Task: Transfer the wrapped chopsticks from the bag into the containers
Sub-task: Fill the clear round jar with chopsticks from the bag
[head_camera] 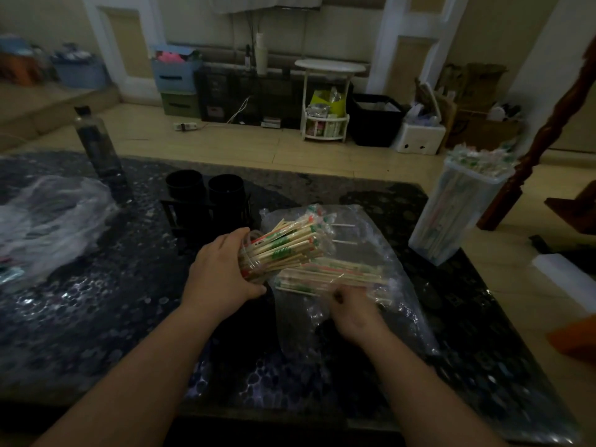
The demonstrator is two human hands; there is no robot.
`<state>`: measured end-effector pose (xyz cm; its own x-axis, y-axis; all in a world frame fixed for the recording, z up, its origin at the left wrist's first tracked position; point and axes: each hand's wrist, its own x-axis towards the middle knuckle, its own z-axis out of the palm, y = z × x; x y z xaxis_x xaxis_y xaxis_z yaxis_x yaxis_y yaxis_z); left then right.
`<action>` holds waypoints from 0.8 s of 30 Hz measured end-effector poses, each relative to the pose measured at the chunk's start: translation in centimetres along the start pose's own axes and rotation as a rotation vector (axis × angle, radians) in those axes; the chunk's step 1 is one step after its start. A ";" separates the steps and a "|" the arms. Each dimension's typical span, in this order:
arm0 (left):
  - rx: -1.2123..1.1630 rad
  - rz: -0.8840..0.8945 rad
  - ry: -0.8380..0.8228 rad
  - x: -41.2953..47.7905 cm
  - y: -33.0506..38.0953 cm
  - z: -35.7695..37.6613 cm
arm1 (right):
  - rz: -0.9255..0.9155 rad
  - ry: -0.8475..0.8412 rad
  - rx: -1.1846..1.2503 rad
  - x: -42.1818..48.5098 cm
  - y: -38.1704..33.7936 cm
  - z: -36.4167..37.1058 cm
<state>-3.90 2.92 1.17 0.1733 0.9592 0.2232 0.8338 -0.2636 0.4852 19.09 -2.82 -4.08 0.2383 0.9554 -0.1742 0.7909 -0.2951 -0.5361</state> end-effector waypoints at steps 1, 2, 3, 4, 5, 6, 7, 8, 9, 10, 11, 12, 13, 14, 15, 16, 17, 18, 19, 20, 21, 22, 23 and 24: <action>-0.002 -0.002 0.000 0.0 0.0 0.0 | -0.079 0.073 -0.062 -0.2 -0.2 0.2; -0.006 -0.004 0.000 0.0 0.1 0.0 | -0.137 0.124 -0.145 -0.2 -0.2 0.5; -0.009 -0.002 -0.001 -0.1 0.1 0.1 | -0.193 0.163 -0.223 -0.4 -0.5 0.5; -0.010 0.002 -0.001 -0.1 0.2 0.1 | -0.226 0.169 -0.287 -0.3 -0.5 0.9; -0.007 0.006 -0.001 -0.1 0.2 0.1 | -0.244 0.163 -0.354 -0.2 -0.5 1.3; -0.004 0.009 -0.002 -0.2 0.2 0.1 | -0.239 0.140 -0.421 0.0 -0.4 1.7; 0.001 0.010 -0.002 -0.2 0.2 0.1 | -0.228 0.122 -0.463 0.1 -0.3 2.0; 0.003 0.011 -0.003 -0.2 0.2 0.1 | -0.230 0.113 -0.482 0.2 -0.2 2.3; 0.004 0.011 -0.003 -0.2 0.2 0.2 | -0.229 0.106 -0.493 0.4 0.0 2.5; 0.003 0.012 -0.002 -0.1 0.1 0.2 | -0.234 0.104 -0.505 0.5 0.0 2.7; 0.005 0.016 -0.001 -0.1 0.1 0.2 | -0.238 0.110 -0.507 0.5 0.1 2.8; 0.006 0.018 -0.002 -0.1 0.1 0.2 | -0.244 0.129 -0.491 0.7 0.2 2.9; 0.006 0.018 -0.002 0.0 0.1 0.2 | -0.242 0.143 -0.467 0.8 0.2 2.9; 0.005 0.017 -0.002 0.0 0.0 0.3 | -0.232 0.145 -0.446 1.0 0.2 2.8; 0.006 0.017 0.000 0.1 0.0 0.3 | -0.217 0.150 -0.434 1.1 0.3 2.7; 0.008 0.019 0.002 0.1 -0.1 0.4 | -0.199 0.146 -0.432 1.1 0.4 2.8; 0.008 0.021 0.002 0.1 -0.1 0.4 | -0.189 0.137 -0.438 1.1 0.4 2.8; 0.007 0.021 0.001 0.1 -0.1 0.5 | -0.181 0.131 -0.439 1.1 0.4 2.8; 0.006 0.022 0.001 0.1 -0.1 0.5 | -0.179 0.133 -0.443 1.2 0.5 3.0; 0.005 0.021 0.001 0.1 -0.1 0.5 | -0.176 0.140 -0.442 1.4 0.7 3.2; 0.003 0.021 0.001 0.1 -0.1 0.5 | -0.177 0.155 -0.447 1.5 0.8 3.3; 0.000 0.021 0.000 0.1 -0.1 0.5 | -0.170 0.164 -0.445 1.6 0.8 3.4; 0.000 0.021 -0.002 0.1 0.0 0.5 | -0.164 0.153 -0.448 1.5 0.8 3.4; 0.000 0.021 -0.003 0.1 0.0 0.5 | -0.157 0.130 -0.454 1.5 0.8 3.3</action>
<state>-3.69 3.04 0.78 0.1926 0.9538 0.2305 0.8297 -0.2837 0.4807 18.17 -1.64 -7.49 0.1417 0.9899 -0.0001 0.9817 -0.1405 -0.1285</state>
